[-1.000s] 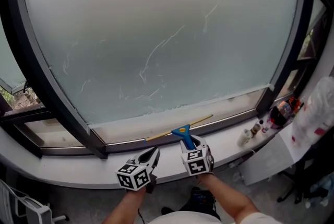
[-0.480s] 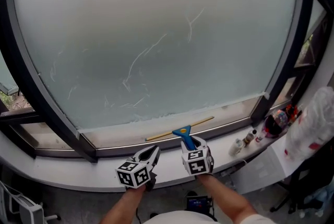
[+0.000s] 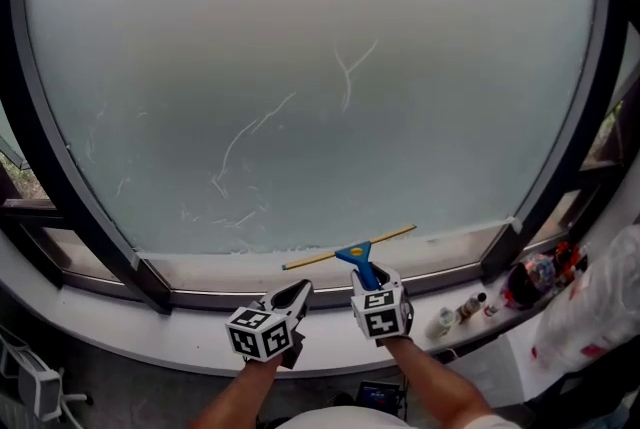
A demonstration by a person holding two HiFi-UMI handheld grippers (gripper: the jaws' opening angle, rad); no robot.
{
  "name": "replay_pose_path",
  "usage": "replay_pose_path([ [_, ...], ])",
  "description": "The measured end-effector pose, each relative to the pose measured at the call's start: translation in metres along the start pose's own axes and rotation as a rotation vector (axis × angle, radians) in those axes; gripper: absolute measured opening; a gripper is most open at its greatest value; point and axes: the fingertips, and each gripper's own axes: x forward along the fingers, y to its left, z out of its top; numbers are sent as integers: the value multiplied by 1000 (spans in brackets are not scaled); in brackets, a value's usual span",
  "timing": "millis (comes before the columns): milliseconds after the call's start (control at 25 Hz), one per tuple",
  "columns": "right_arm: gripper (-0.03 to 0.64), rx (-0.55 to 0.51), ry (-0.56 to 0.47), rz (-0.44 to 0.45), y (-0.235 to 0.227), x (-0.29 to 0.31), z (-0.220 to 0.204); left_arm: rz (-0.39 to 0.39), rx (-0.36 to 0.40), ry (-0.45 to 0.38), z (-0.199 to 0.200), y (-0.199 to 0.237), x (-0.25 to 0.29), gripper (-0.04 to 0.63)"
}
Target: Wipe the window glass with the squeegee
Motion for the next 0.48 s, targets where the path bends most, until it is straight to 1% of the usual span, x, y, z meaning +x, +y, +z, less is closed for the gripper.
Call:
replay_pose_path([
  [200,155,-19,-29,5,-20,7,19,10,20,-16,16,-1,16,34],
  [480,155,-23,-98,-57,-30,0,63,-38,98,-19,56,-2,13,34],
])
